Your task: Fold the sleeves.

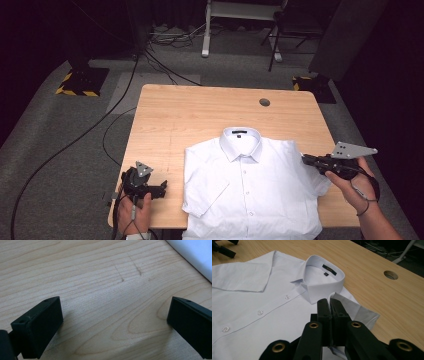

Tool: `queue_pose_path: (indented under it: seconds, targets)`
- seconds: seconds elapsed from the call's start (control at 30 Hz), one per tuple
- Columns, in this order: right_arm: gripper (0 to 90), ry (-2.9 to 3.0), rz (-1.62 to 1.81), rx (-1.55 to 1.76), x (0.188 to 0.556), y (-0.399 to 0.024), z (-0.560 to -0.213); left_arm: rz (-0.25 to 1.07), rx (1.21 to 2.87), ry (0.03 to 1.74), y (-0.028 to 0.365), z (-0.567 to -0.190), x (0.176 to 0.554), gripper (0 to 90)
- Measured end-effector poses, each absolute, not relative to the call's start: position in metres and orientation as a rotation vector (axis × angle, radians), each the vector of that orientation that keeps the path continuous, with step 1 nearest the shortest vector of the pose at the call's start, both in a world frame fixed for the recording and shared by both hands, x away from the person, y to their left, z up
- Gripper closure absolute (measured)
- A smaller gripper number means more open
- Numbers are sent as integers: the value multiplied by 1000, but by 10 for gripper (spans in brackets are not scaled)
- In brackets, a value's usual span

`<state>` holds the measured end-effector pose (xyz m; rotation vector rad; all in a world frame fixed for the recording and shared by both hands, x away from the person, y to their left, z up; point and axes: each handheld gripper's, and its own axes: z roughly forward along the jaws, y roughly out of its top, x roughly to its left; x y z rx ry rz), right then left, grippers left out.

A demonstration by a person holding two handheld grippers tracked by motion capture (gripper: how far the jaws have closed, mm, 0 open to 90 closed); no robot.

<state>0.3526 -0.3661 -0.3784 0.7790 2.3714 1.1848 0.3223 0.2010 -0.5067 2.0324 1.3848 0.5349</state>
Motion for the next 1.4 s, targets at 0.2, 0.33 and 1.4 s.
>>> queue_pose_path:
  seconds: [0.2, 0.33, 1.4]
  targets:
    - [865, 2380, 1197, 780, 354, -360, -381, 535, 2032, 1385, 201, -507, 322, 3]
    - [865, 2391, 1201, 772, 355, -354, -382, 535, 2032, 1386, 201, -507, 322, 3]
    - [511, 2454, 1390, 758, 353, -327, -388, 535, 2032, 1385, 201, -507, 322, 3]
